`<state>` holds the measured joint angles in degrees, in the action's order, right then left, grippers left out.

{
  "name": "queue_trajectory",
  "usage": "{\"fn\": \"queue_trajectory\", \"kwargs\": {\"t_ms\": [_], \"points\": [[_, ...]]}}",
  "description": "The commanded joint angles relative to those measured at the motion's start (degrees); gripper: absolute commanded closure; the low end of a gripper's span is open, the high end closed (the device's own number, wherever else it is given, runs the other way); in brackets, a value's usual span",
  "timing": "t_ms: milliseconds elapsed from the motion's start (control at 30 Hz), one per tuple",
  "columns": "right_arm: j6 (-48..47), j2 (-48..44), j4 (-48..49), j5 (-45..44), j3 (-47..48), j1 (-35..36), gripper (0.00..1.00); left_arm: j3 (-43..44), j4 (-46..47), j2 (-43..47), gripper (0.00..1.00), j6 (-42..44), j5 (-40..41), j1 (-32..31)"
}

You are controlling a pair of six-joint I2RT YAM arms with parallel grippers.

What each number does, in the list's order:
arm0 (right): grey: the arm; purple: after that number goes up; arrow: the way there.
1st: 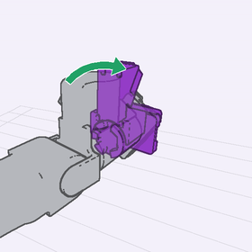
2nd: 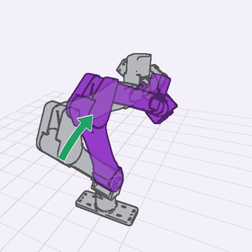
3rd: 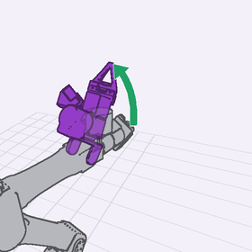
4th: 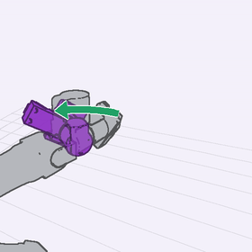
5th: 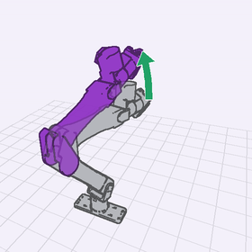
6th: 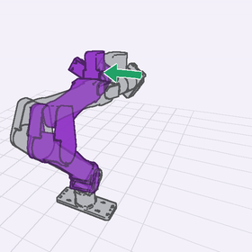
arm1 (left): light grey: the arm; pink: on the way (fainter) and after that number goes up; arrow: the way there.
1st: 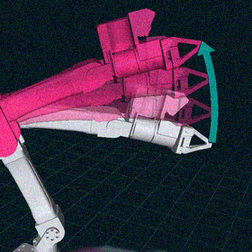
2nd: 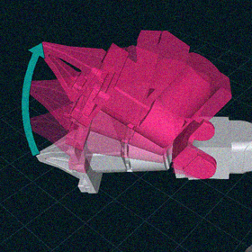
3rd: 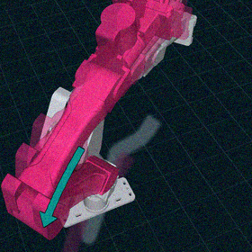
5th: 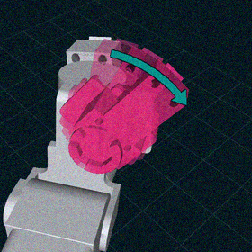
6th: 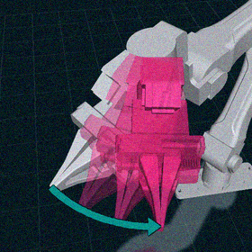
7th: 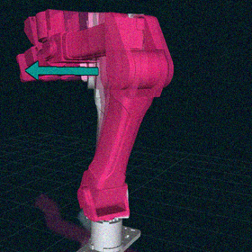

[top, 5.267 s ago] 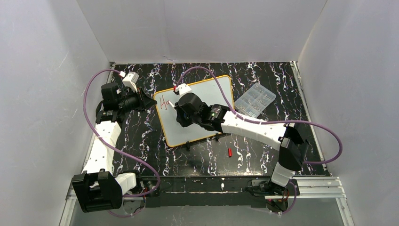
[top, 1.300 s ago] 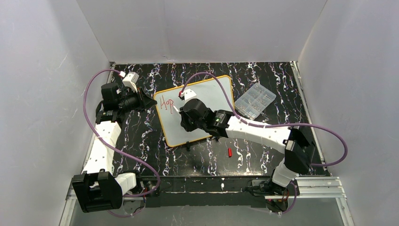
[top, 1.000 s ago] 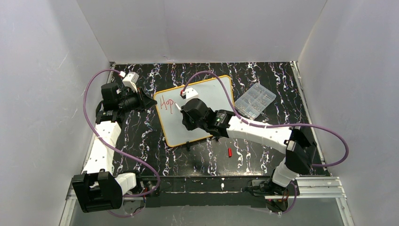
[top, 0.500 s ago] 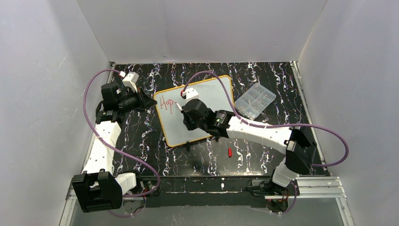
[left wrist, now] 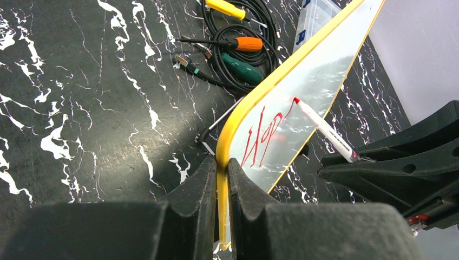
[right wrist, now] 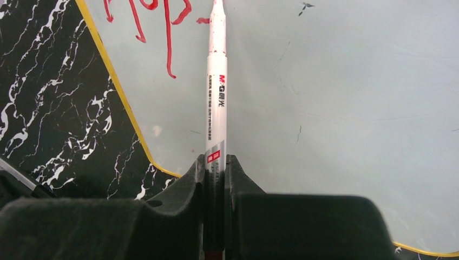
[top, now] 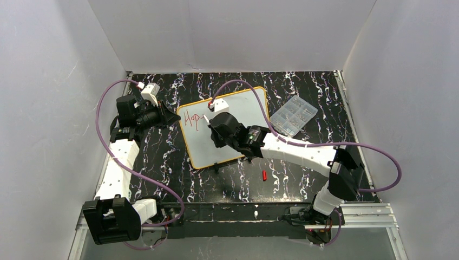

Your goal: Write a sentence on the whiteboard

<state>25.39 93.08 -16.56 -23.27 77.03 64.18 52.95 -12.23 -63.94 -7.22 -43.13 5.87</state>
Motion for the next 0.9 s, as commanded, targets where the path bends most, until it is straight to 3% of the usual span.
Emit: {"fn": "queue_trajectory", "kwargs": {"t_ms": [0,867], "points": [[-0.9,0.7,2.2,-0.4,3.1,-0.3,0.99,0.0,-0.3,1.7,1.00,0.7,-2.0,-0.4],[2.1,-0.3,0.9,3.3,-2.9,-0.1,0.99,0.0,-0.3,1.8,1.00,0.7,-1.7,-0.4]]}}
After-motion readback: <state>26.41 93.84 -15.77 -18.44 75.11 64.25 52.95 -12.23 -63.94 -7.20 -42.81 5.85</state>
